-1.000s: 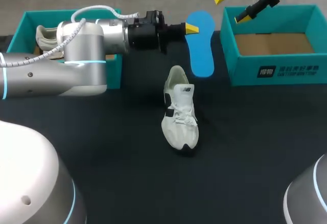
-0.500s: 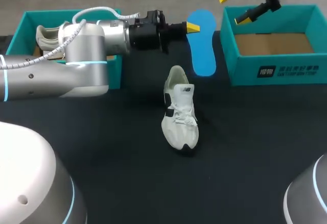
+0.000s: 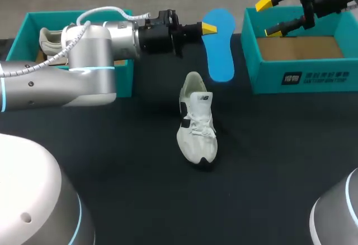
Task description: Take the shoe out of the shoebox, open the shoe tongue, remove and reinsert the insole, then place the shoe into the shoebox
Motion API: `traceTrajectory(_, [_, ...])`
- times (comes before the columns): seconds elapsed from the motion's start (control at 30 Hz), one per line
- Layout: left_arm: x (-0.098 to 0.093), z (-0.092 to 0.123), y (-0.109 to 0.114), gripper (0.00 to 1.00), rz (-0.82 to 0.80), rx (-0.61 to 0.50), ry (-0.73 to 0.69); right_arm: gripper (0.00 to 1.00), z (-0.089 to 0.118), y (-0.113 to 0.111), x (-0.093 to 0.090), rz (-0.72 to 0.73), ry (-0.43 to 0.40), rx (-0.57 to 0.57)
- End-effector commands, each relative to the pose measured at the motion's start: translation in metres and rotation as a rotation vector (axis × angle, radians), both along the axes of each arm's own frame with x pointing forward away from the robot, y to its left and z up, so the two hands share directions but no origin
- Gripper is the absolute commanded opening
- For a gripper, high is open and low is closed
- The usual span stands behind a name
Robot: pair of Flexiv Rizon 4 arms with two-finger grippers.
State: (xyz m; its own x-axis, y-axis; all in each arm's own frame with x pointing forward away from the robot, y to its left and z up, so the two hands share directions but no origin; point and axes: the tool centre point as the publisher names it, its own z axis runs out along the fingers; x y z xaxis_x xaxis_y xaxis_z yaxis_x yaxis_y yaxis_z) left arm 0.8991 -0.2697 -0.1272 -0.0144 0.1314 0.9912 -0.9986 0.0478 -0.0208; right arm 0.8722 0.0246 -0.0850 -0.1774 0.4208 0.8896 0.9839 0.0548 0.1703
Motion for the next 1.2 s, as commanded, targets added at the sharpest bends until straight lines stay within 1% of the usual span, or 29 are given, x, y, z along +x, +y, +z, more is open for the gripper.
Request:
traceTrajectory(0.03, [0.0,0.002,0.002,0.0,0.001,0.002,-0.004,1.0,-0.01,-0.003,-0.002,0.006,0.004,0.063])
traceTrajectory(0.13, [0.0,0.003,0.002,0.0,-0.003,0.004,-0.006,1.0,-0.015,-0.004,-0.002,0.01,0.018,0.062])
traceTrajectory(0.3, [0.0,0.003,0.002,0.0,-0.009,0.005,-0.006,1.0,-0.022,-0.005,-0.001,-0.006,0.052,0.107])
traceTrajectory(0.53, [0.002,0.005,0.003,0.0,-0.028,-0.015,-0.042,1.0,-0.022,-0.006,-0.001,-0.011,0.051,0.106])
traceTrajectory(0.73, [0.004,0.003,0.004,0.0,-0.05,-0.007,-0.075,1.0,-0.022,-0.006,-0.001,-0.011,0.051,0.106])
traceTrajectory(0.87, [0.006,0.004,0.005,0.0,-0.043,-0.009,-0.156,1.0,-0.022,-0.006,-0.001,-0.011,0.051,0.106])
traceTrajectory(0.93, [0.007,0.005,0.004,0.0,-0.041,-0.023,-0.165,1.0,-0.022,-0.006,-0.001,-0.011,0.051,0.106])
traceTrajectory(1.2, [0.007,0.008,0.005,0.0,-0.037,-0.013,-0.208,1.0,-0.022,-0.006,-0.001,-0.011,0.051,0.106])
